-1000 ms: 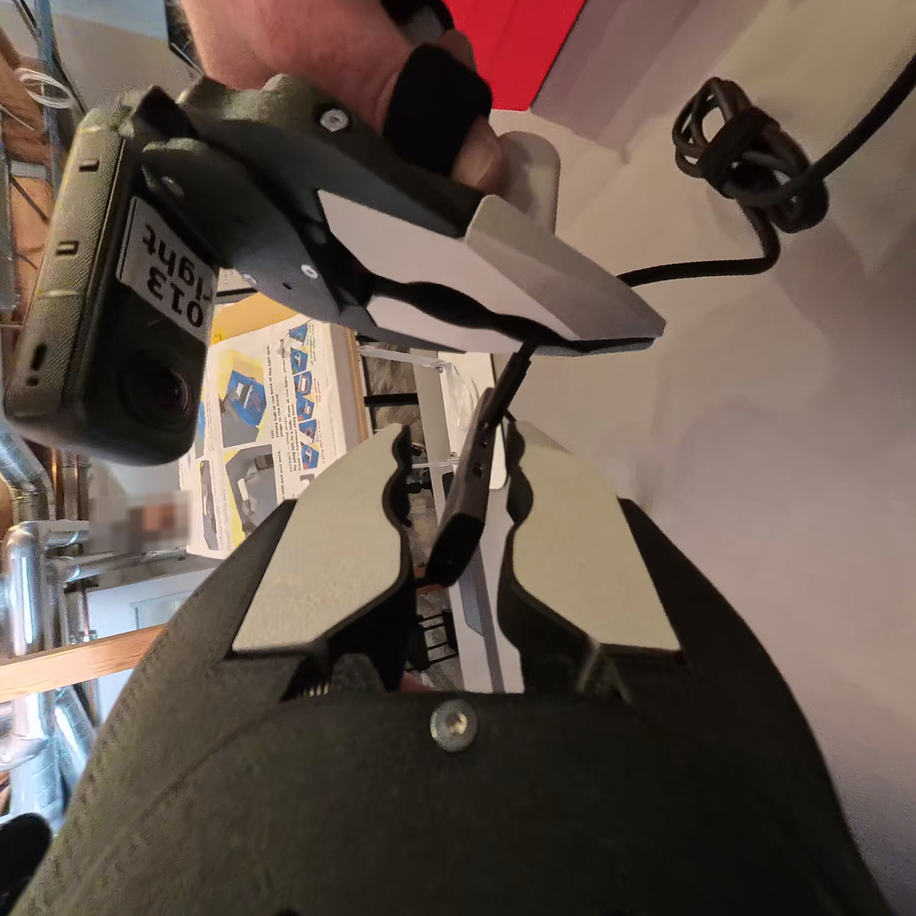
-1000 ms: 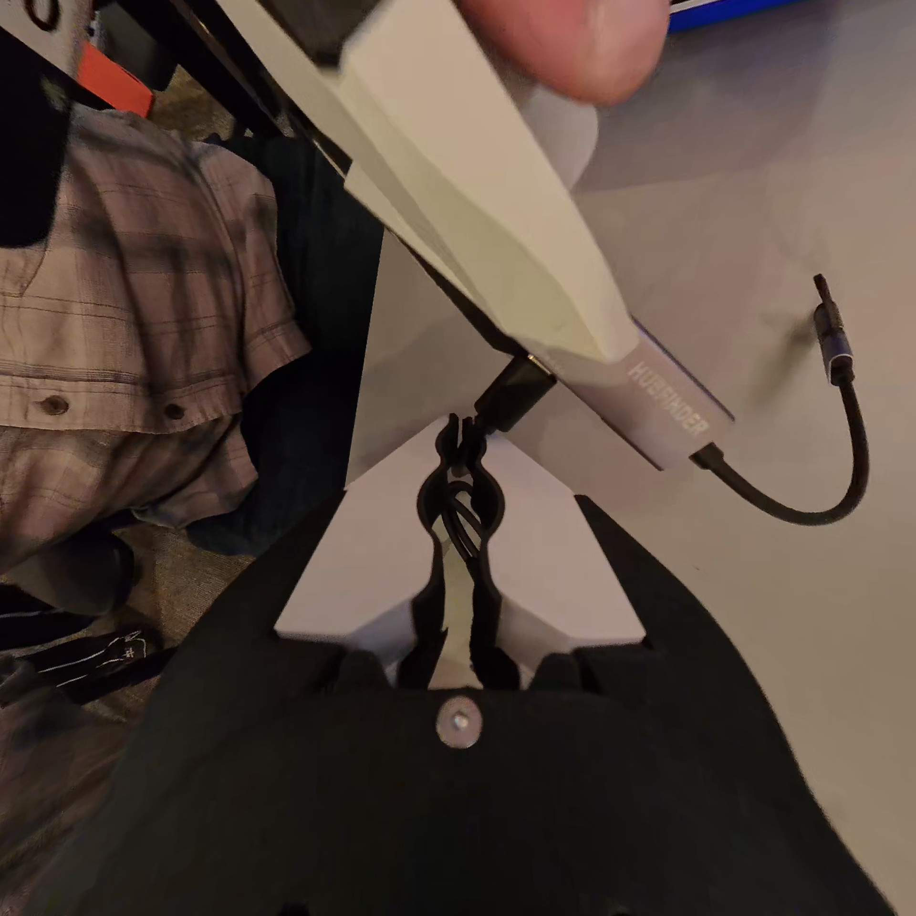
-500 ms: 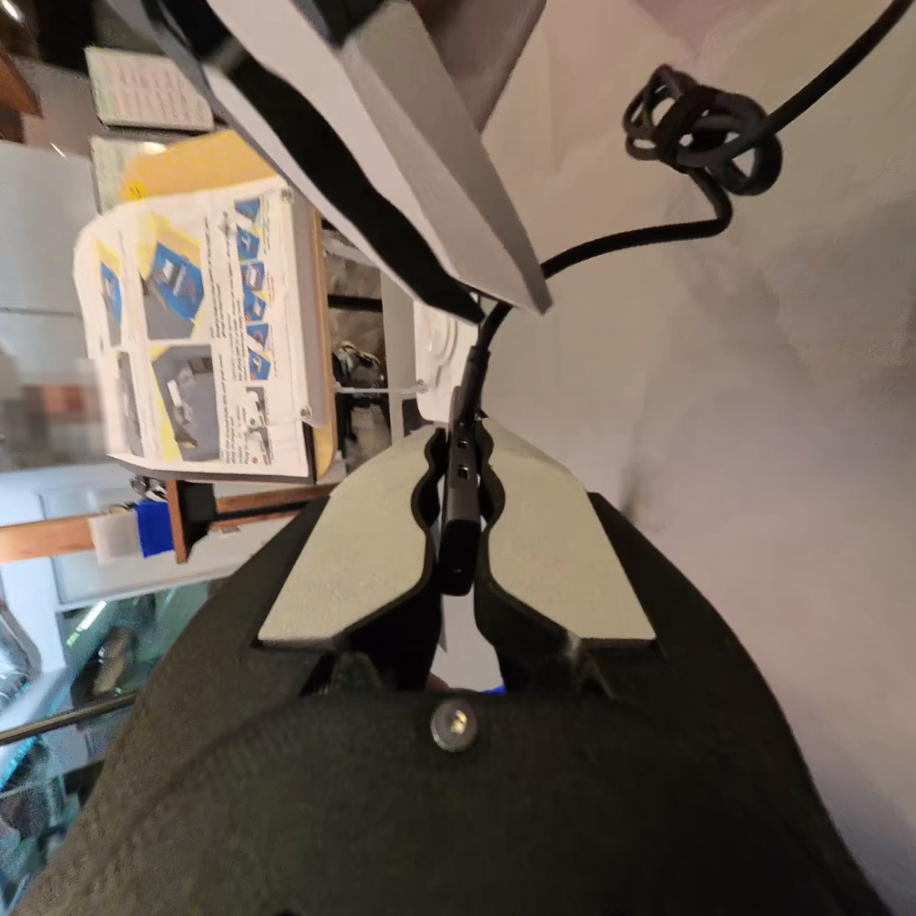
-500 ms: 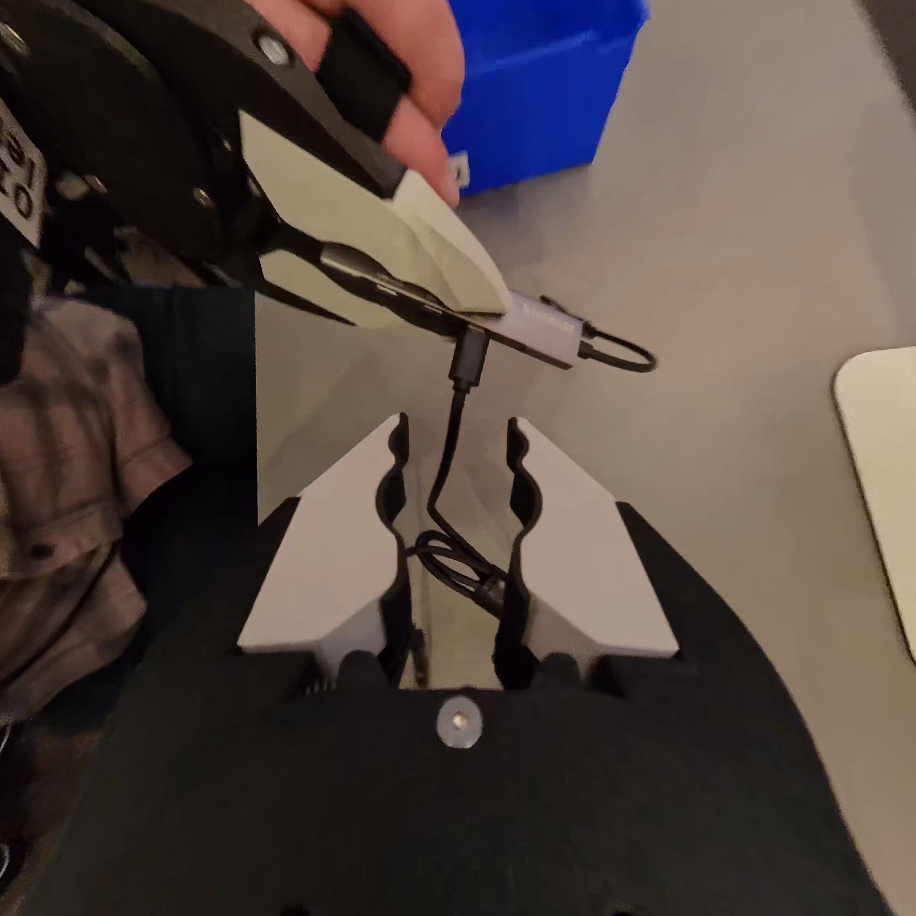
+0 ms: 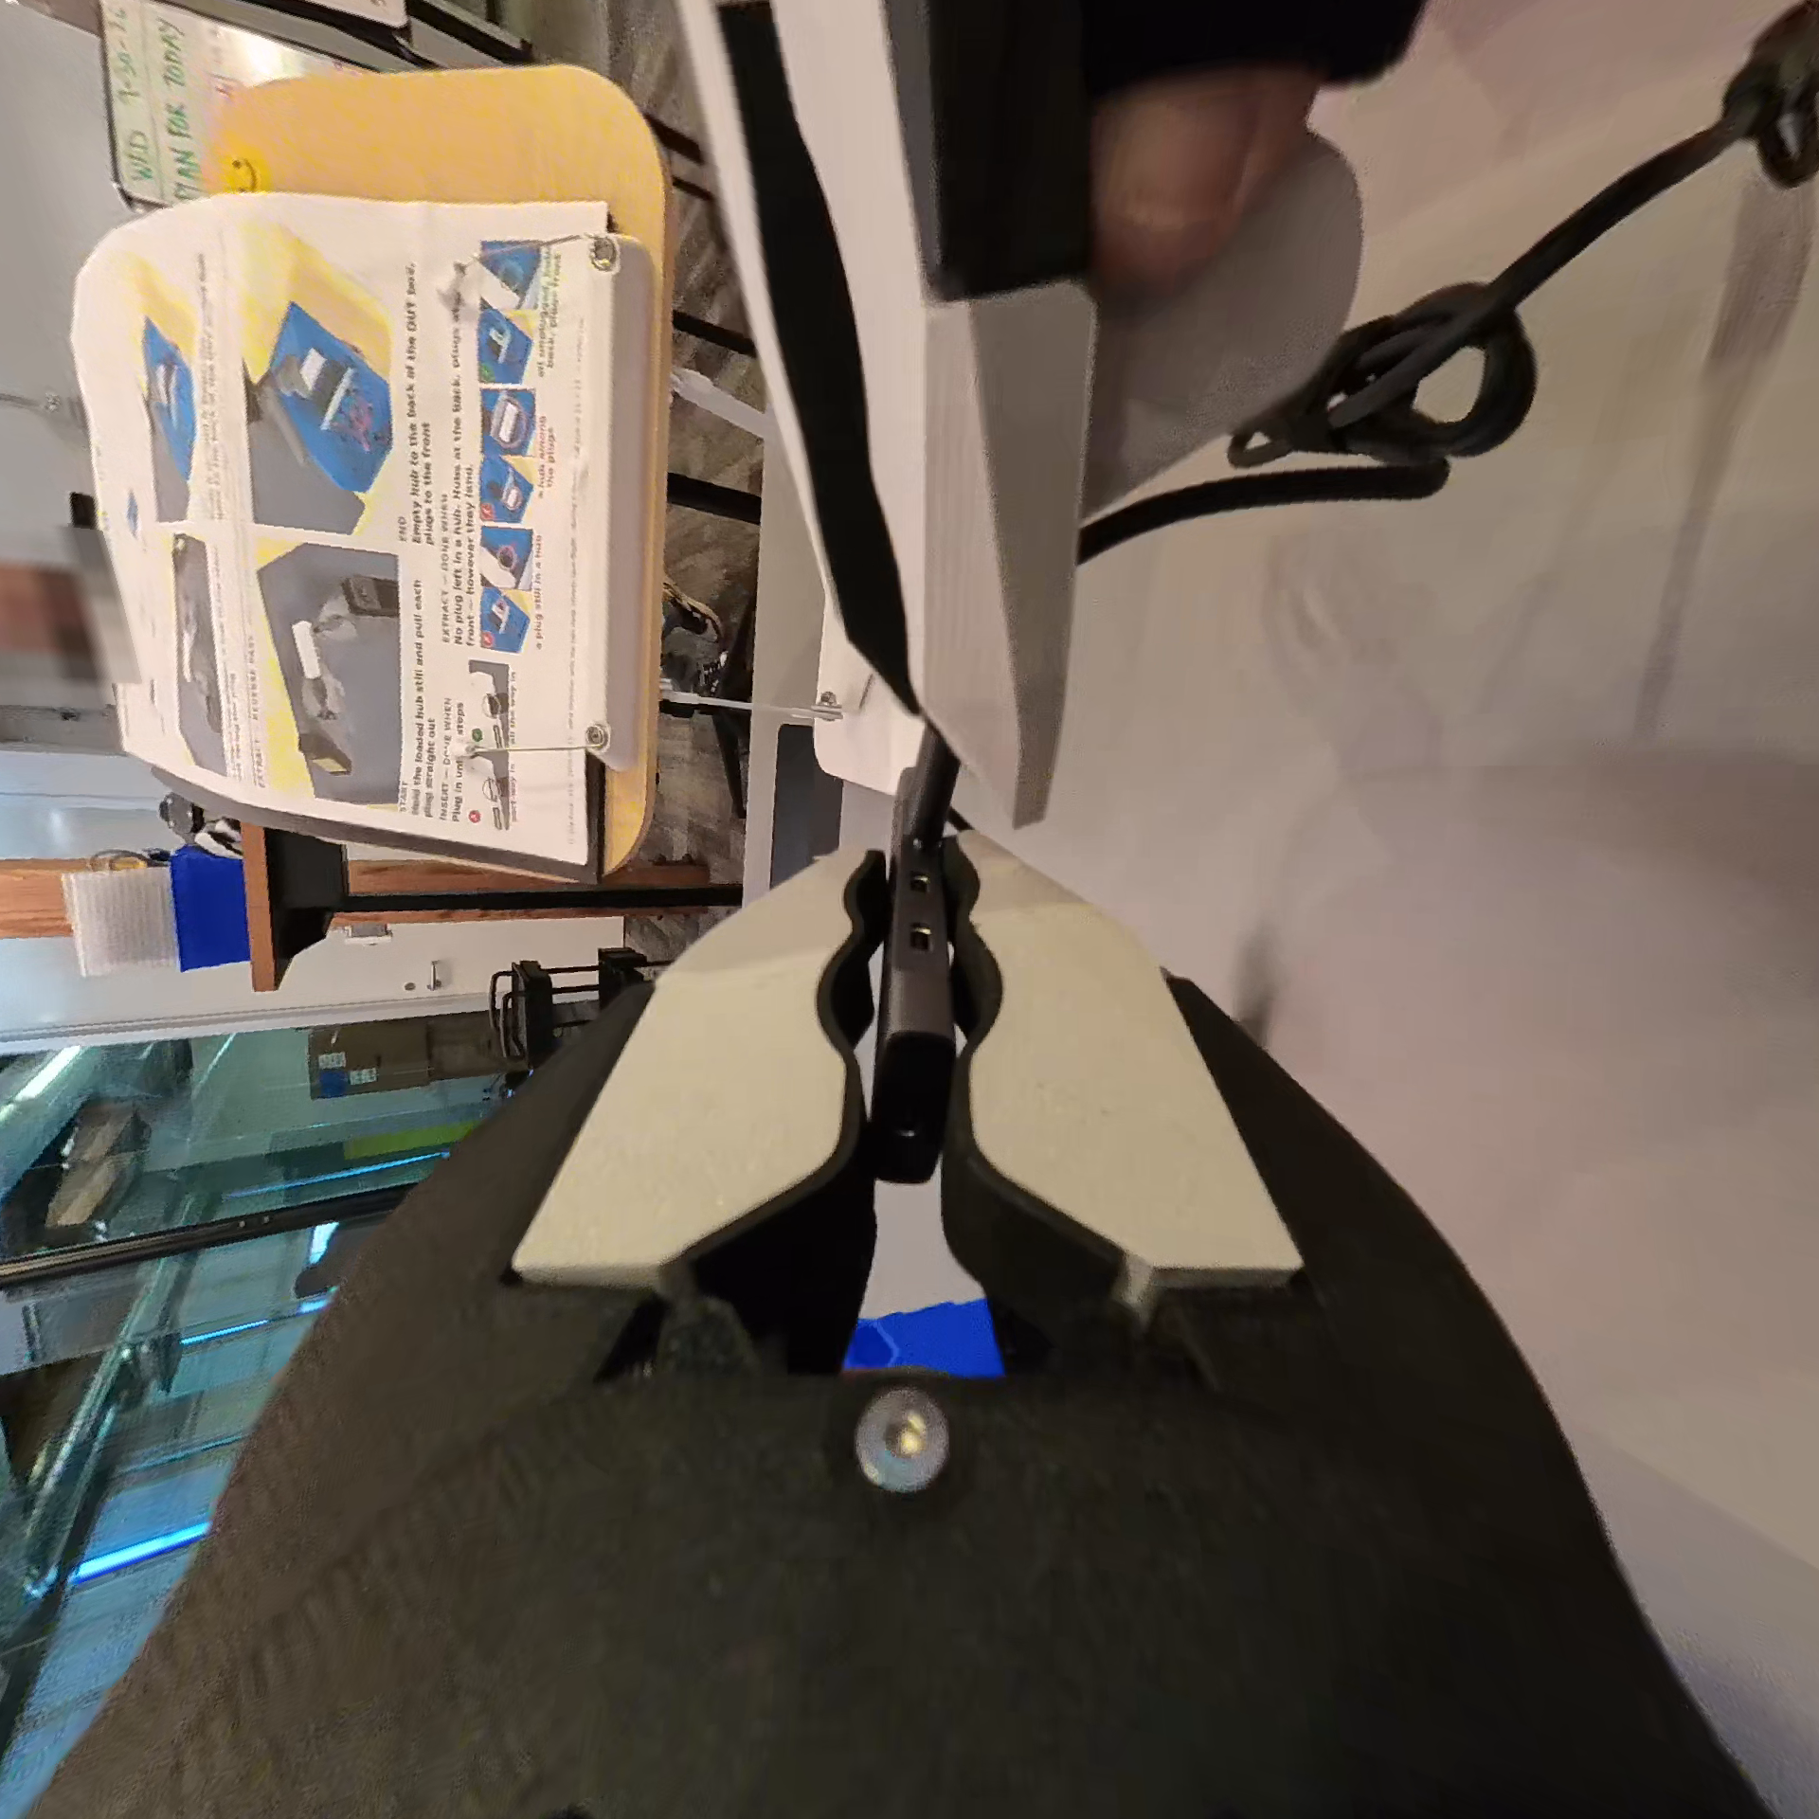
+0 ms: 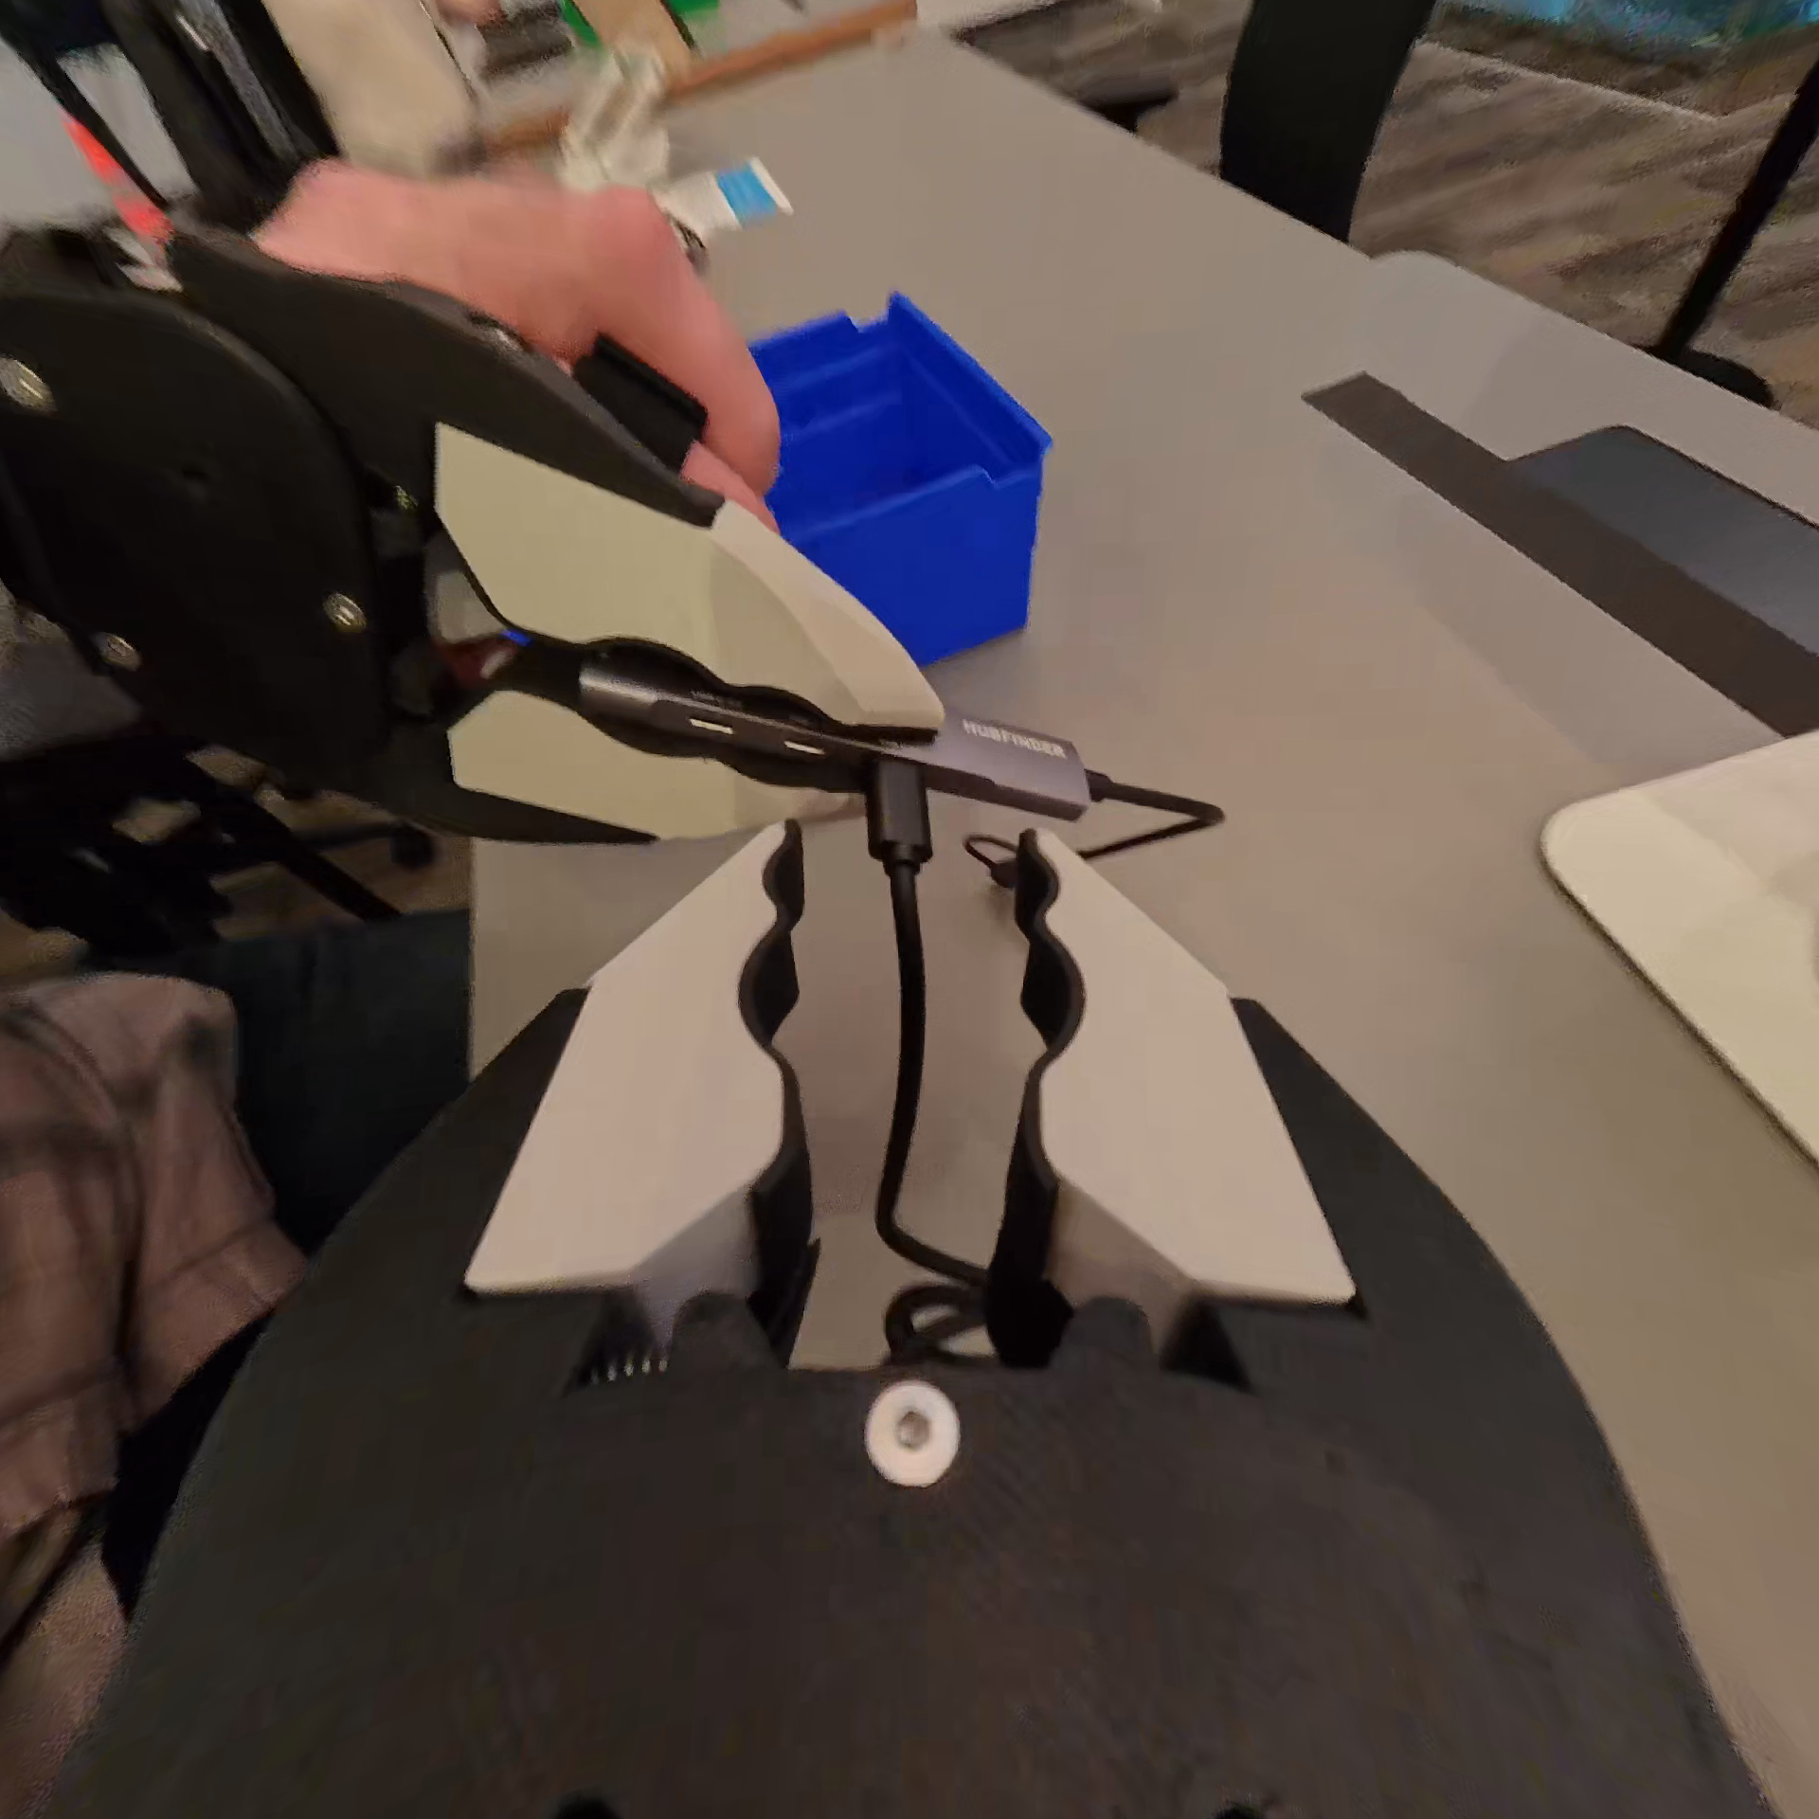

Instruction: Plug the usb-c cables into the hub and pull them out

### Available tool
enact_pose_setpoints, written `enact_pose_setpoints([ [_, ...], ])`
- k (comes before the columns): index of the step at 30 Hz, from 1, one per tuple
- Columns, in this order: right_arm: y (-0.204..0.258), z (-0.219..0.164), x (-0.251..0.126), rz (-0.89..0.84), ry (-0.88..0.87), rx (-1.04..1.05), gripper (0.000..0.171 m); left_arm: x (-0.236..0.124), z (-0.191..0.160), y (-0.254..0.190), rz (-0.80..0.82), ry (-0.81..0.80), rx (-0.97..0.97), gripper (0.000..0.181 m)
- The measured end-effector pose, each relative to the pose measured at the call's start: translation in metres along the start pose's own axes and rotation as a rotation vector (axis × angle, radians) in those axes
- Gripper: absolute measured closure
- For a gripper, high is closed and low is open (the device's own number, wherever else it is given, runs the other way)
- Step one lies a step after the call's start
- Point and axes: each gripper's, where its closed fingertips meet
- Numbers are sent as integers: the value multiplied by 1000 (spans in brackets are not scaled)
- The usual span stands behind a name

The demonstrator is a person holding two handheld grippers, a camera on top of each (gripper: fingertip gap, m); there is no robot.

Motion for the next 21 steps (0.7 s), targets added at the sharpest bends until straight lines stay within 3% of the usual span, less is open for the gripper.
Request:
enact_pose_setpoints([
  [4, 2, 2, 3, 23, -91, 55, 139, -4, 2, 1, 54, -22, -26, 172],
  [8, 8, 9, 2, 59, -174, 50, 159, -6, 1, 1, 63, -30, -70, 172],
  [17, 12, 7, -1, 88, -171, 29, 161, -8, 5, -1, 25, -54, -82, 170],
  [21, 15, 6, -5, 110, -128, -22, 162, -22, 4, -21, -257, -44, -181, 120],
])
Point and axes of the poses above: each gripper's, where its closed fingertips meet, x out along the fingers, z out of its top, y = z × x across the jaws, and after that the axes turned 5 degrees about -y, right-handed
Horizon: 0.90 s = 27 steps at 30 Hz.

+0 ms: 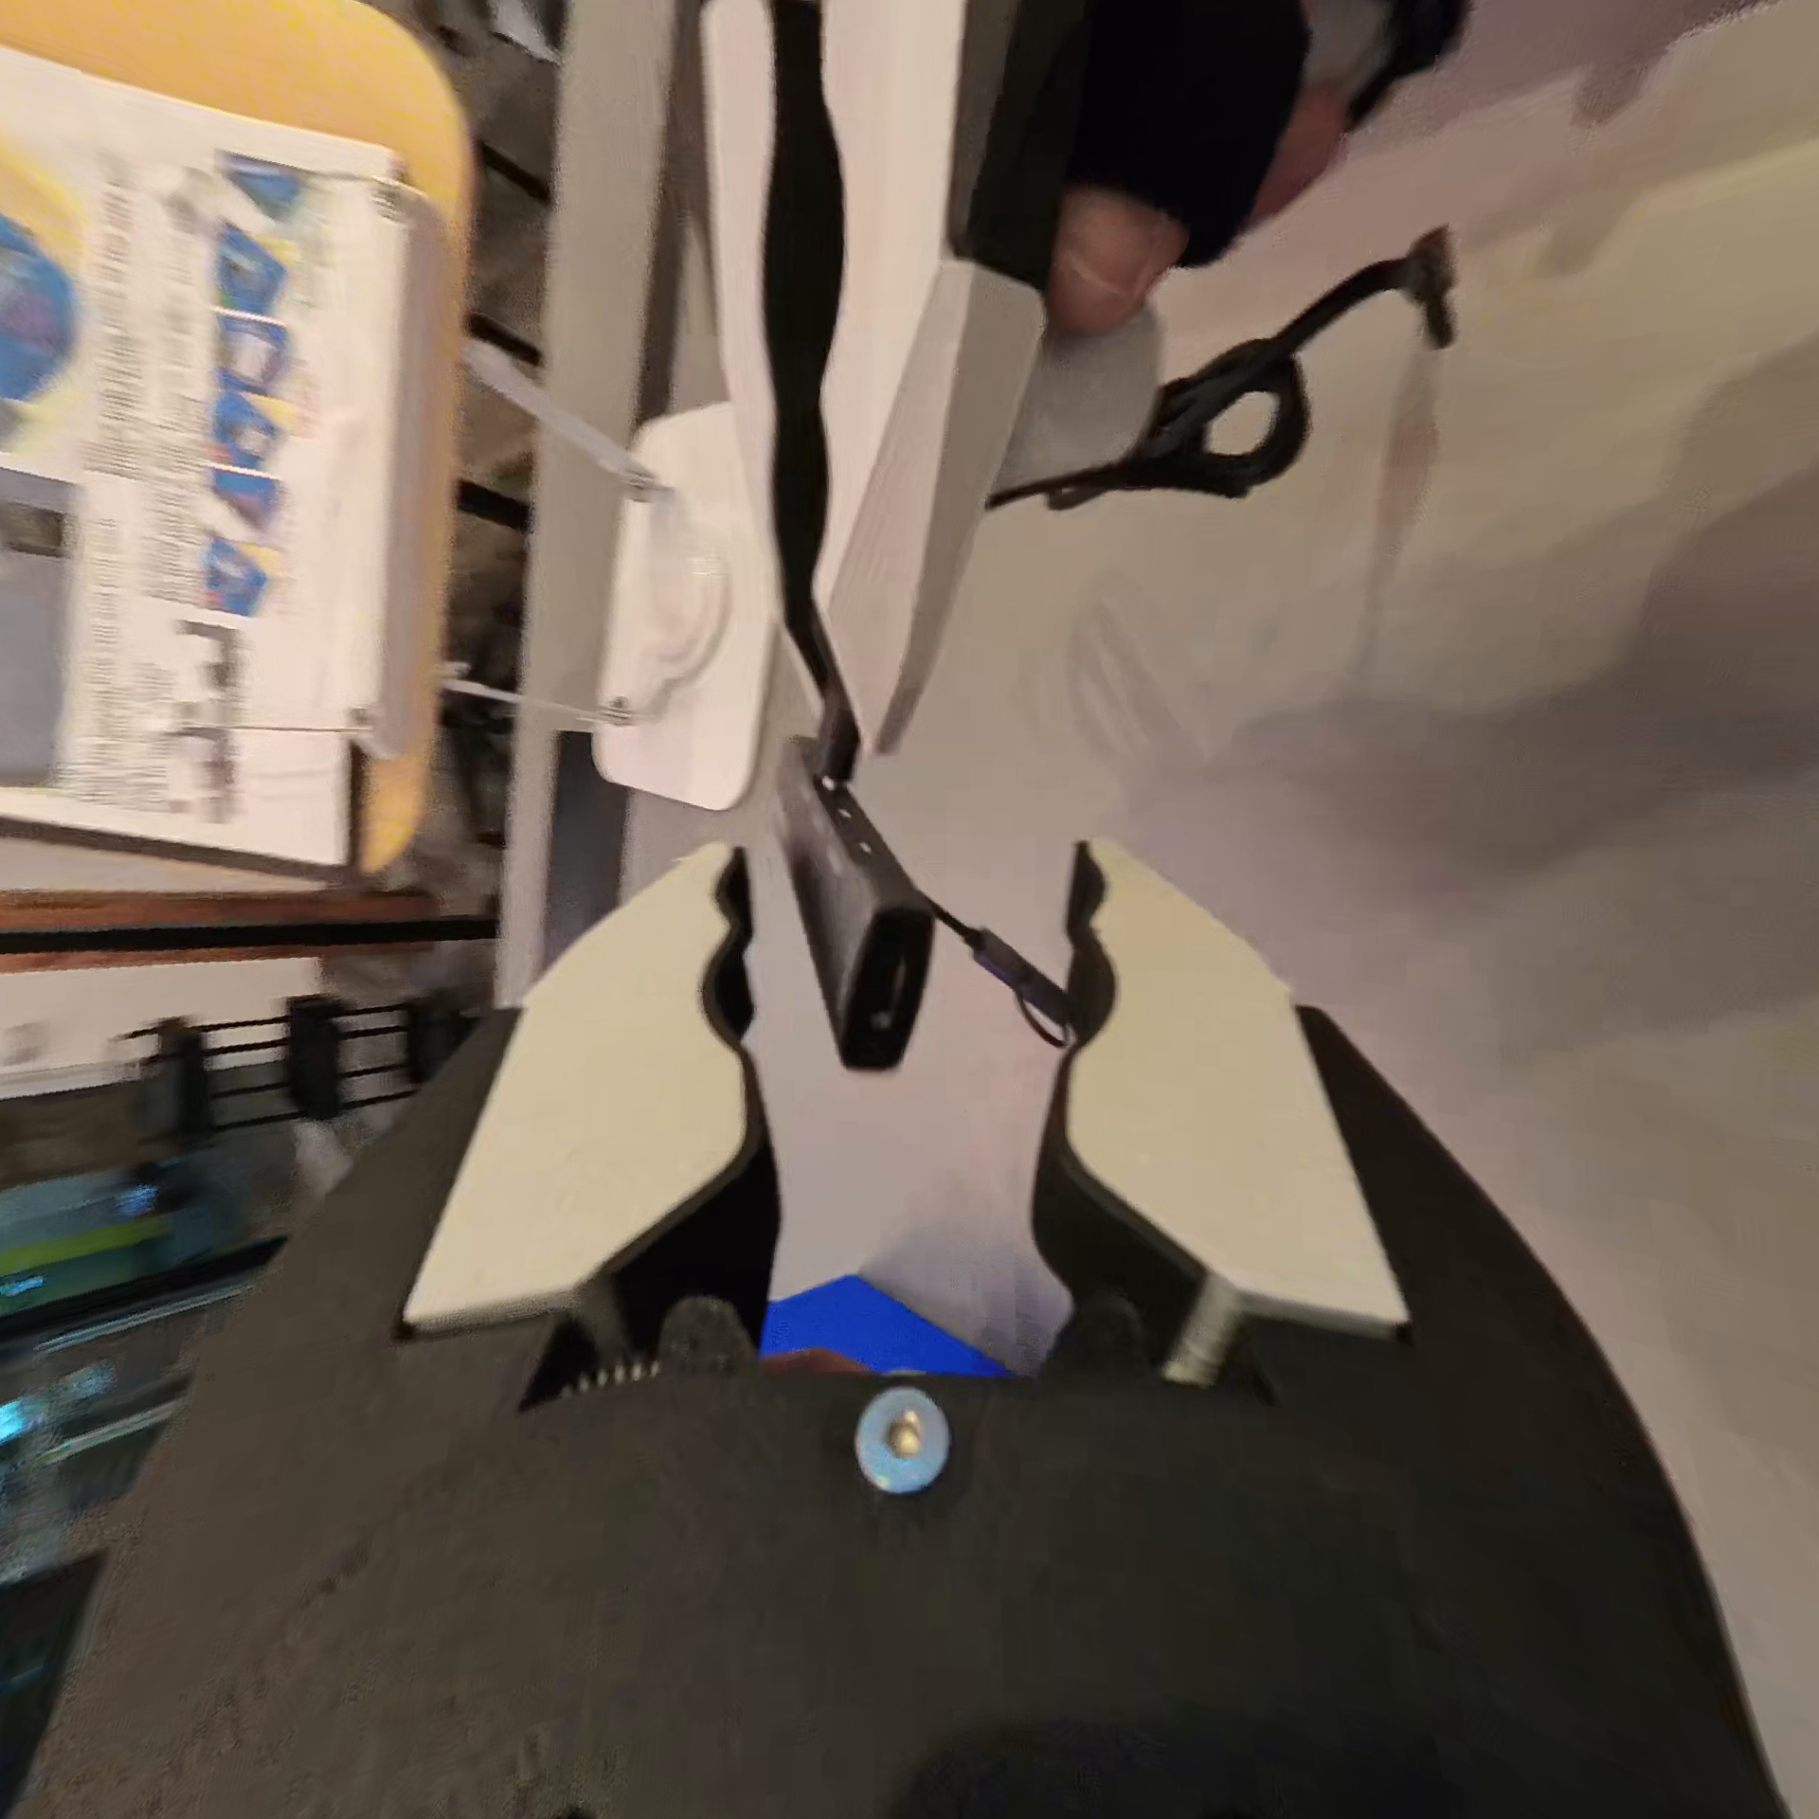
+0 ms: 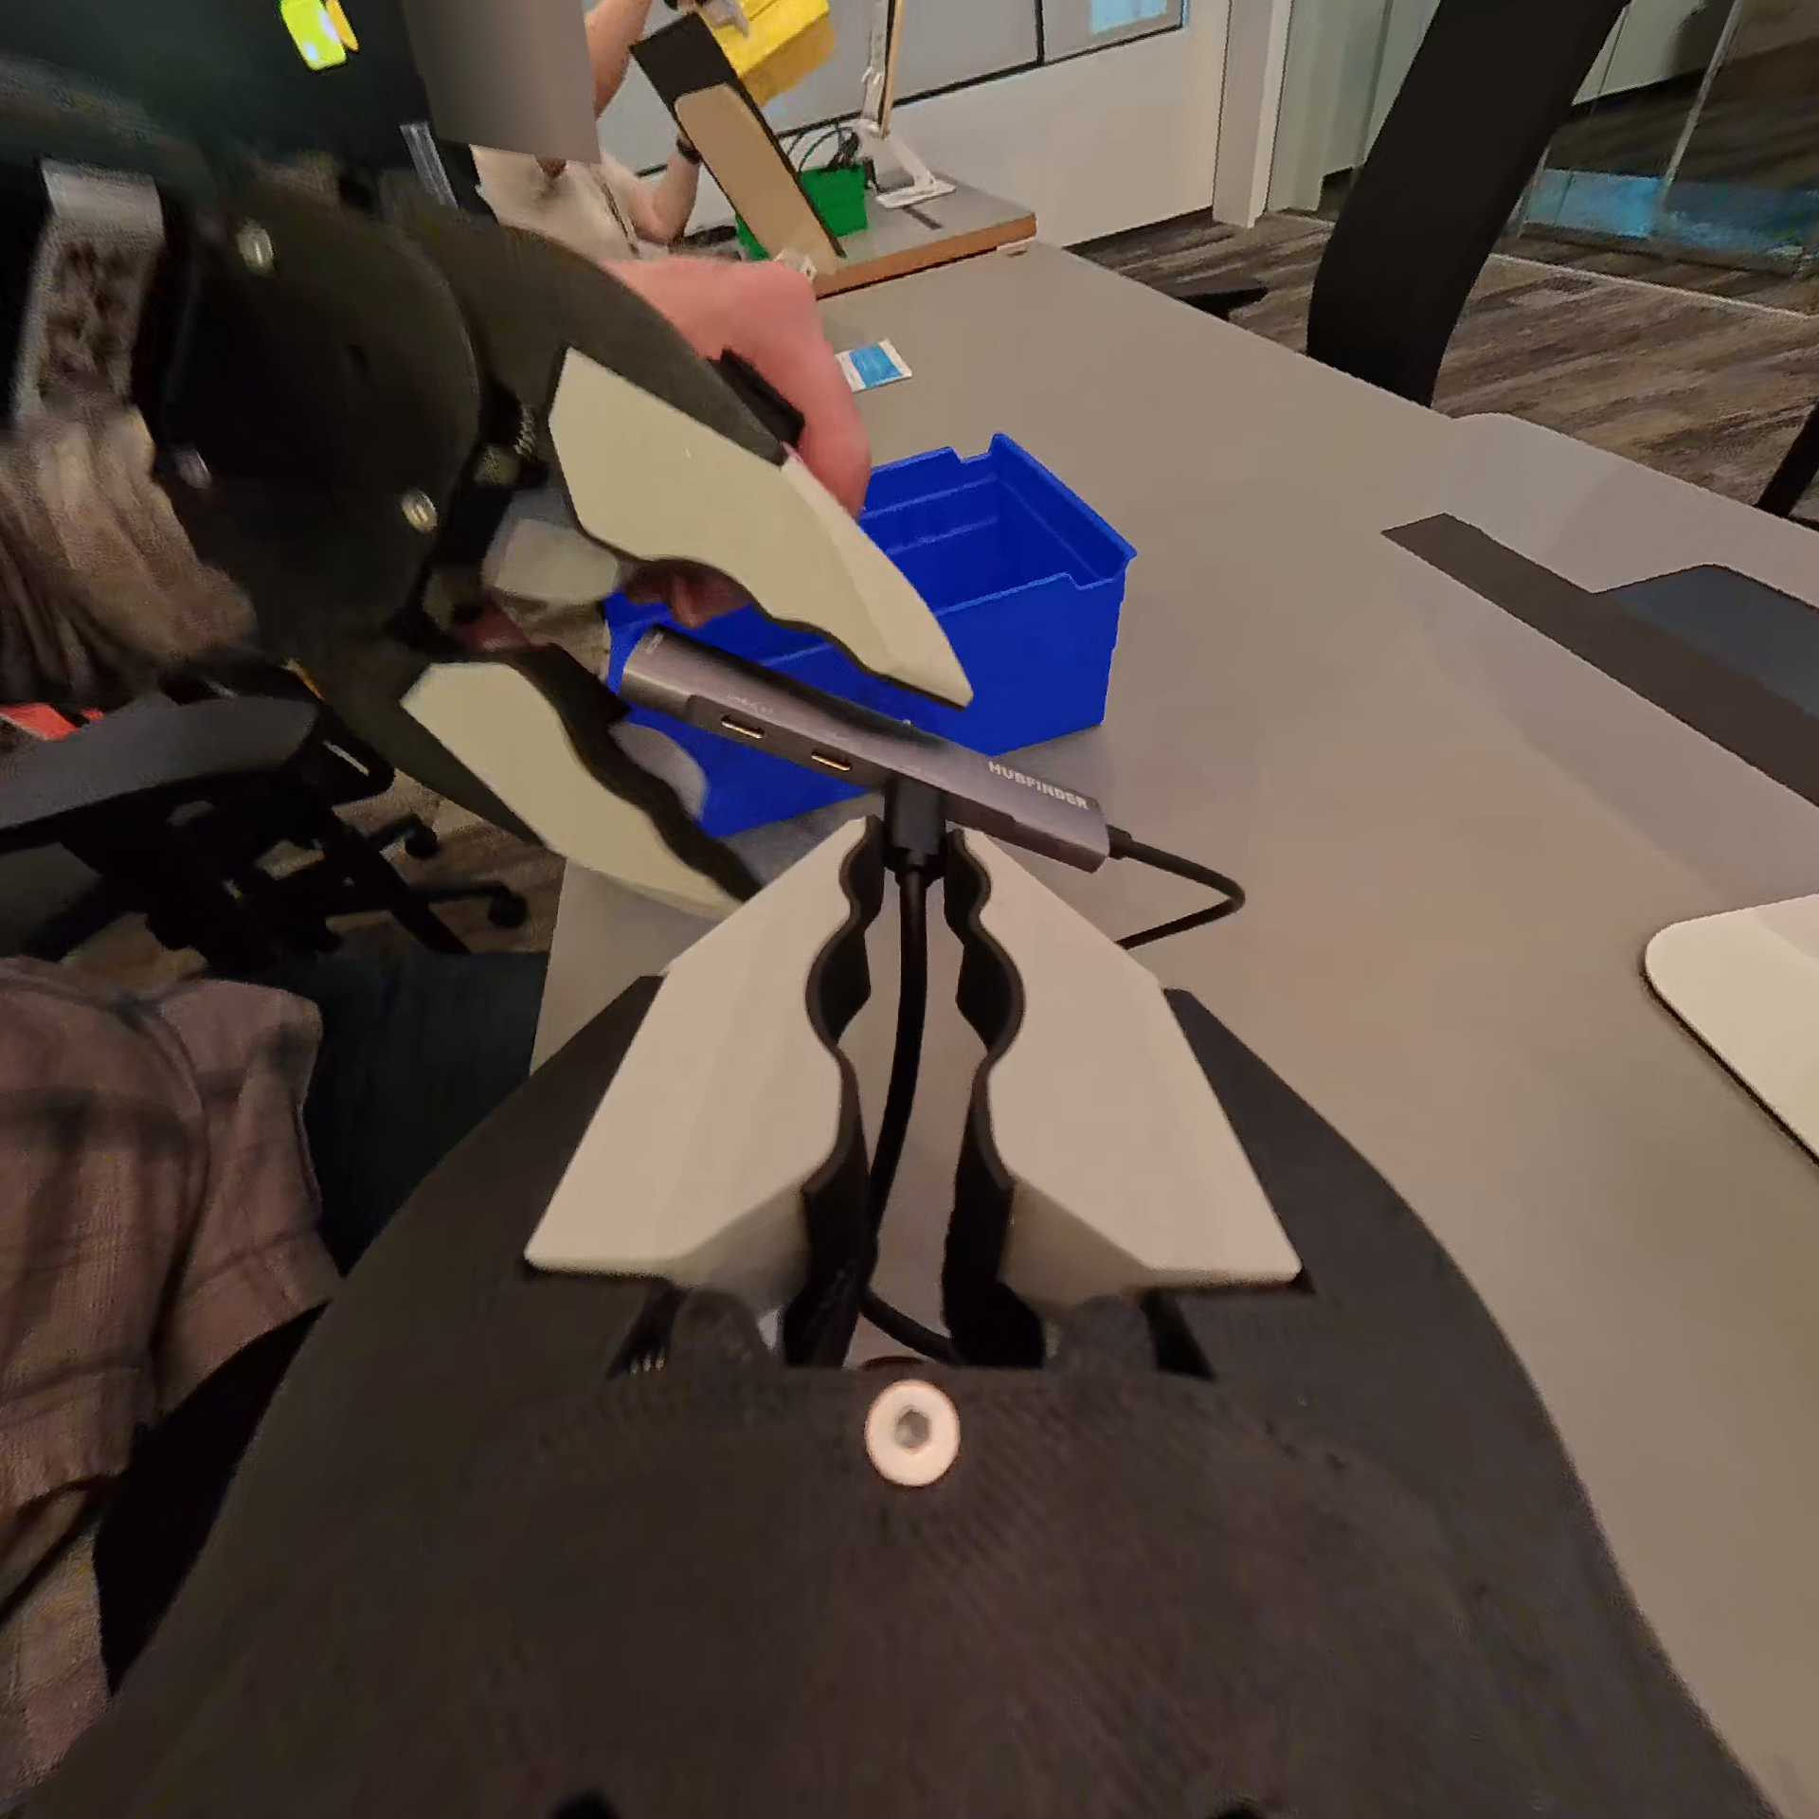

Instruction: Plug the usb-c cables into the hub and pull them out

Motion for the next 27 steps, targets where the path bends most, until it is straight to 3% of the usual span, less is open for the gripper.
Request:
enact_pose_setpoints([
  [3, 4, 1, -3, 34, 25, -27, 162, -16, 7, -10, -169, -23, -39, 100],
  [9, 12, -1, -1, 84, 58, -63, 162, -29, 18, -11, -326, -46, -61, 95],
  [14, 13, -4, -2, 82, 58, -53, 161, -29, 25, -10, -423, -101, -204, 93],
  [19, 3, -2, -3, 29, 2, 81, 161, -14, 15, 5, -94, 11, 74, 103],
  [21, 0, -1, -2, 17, -6, 116, 161, -5, 4, 5, -7, 105, 192, 98],
  [27, 4, -1, -1, 3, 27, 145, 161, 10, 7, 21, 224, 124, 356, 112],
])
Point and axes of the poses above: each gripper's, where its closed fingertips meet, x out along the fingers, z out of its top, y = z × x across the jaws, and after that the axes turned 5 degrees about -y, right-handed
